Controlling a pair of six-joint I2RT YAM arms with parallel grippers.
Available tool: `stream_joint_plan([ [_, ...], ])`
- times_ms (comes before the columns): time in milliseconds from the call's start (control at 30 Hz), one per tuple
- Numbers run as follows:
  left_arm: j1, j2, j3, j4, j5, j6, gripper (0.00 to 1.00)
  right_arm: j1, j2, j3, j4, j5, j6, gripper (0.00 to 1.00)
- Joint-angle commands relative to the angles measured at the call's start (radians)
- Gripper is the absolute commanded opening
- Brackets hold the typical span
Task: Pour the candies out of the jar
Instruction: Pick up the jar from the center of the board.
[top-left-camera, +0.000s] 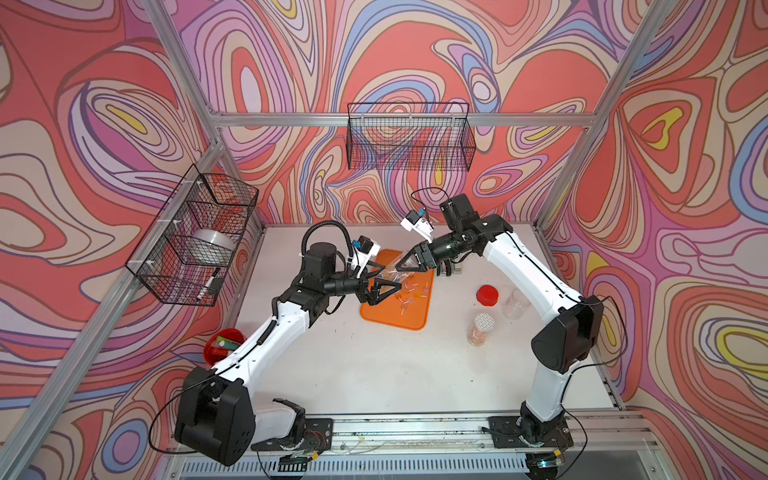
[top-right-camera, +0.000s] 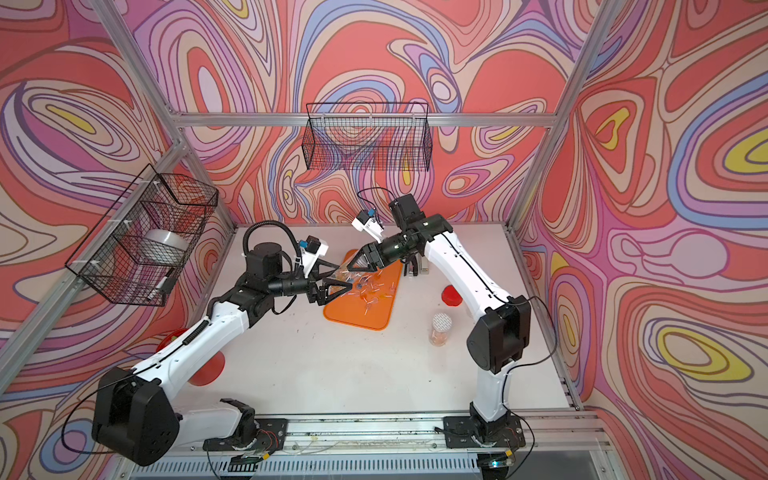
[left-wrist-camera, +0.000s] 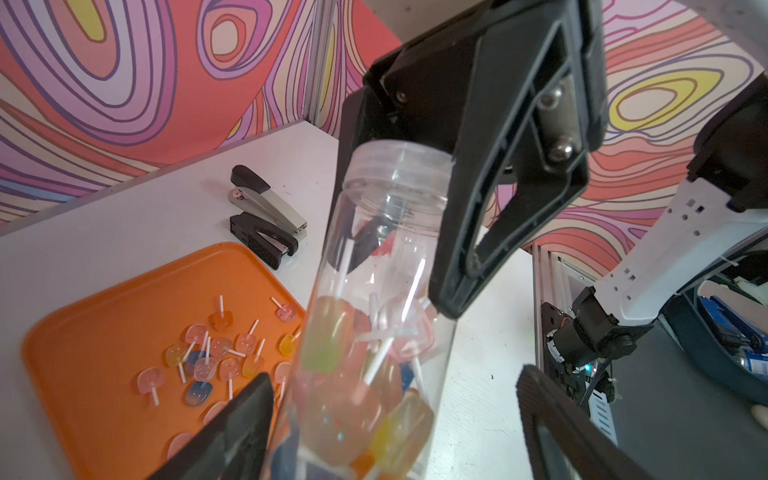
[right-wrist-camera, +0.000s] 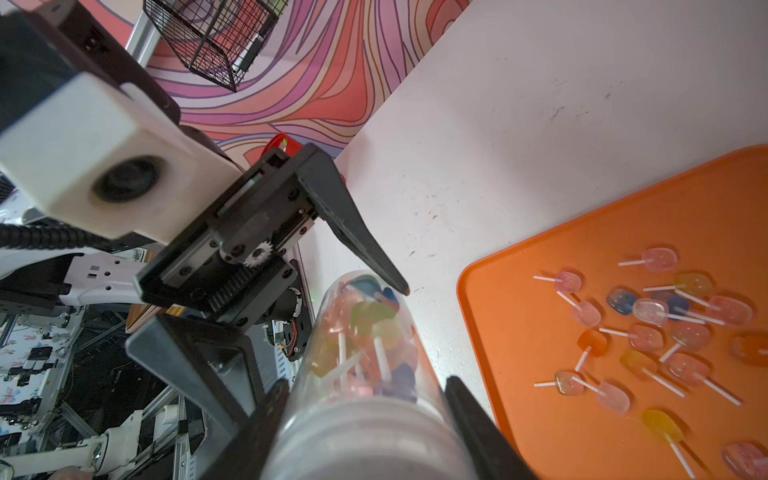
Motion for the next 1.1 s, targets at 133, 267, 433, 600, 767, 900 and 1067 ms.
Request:
stream_joint_plan([
  [133,-0.022,0.021,0.026,-0.075,-0.032,0.072,0.74,0.001,-0.061,-0.014,0.034,-0.045,0.009,0.36],
  [267,-0.024,0.024,0.028,-0.081,-0.038,0.075,0.71,0.002,-0.067,-0.022,0.039,-0.05,0.019,0.36],
  [433,-0.03,0.029,0.026,-0.077,-0.047,0.079,0.72,0.001,-0.059,-0.025,0.05,-0.073,0.032,0.35],
  [600,-0.032,0.024,0.019,-0.059,-0.062,0.072,0.69,0.001,-0.048,-0.021,0.053,-0.08,0.038,0.35],
  [767,-0.033,0.02,0.019,-0.056,-0.074,0.072,0.52,0.001,-0.049,-0.035,0.059,-0.081,0.038,0.35],
  [900,-0.033,0.018,0.024,-0.062,-0.083,0.067,0.48,0.002,-0.05,-0.049,0.071,-0.076,0.043,0.35],
  [1067,-0.031,0.015,0.03,-0.071,-0.09,0.065,0.38,0.002,-0.048,-0.056,0.074,-0.077,0.045,0.35],
])
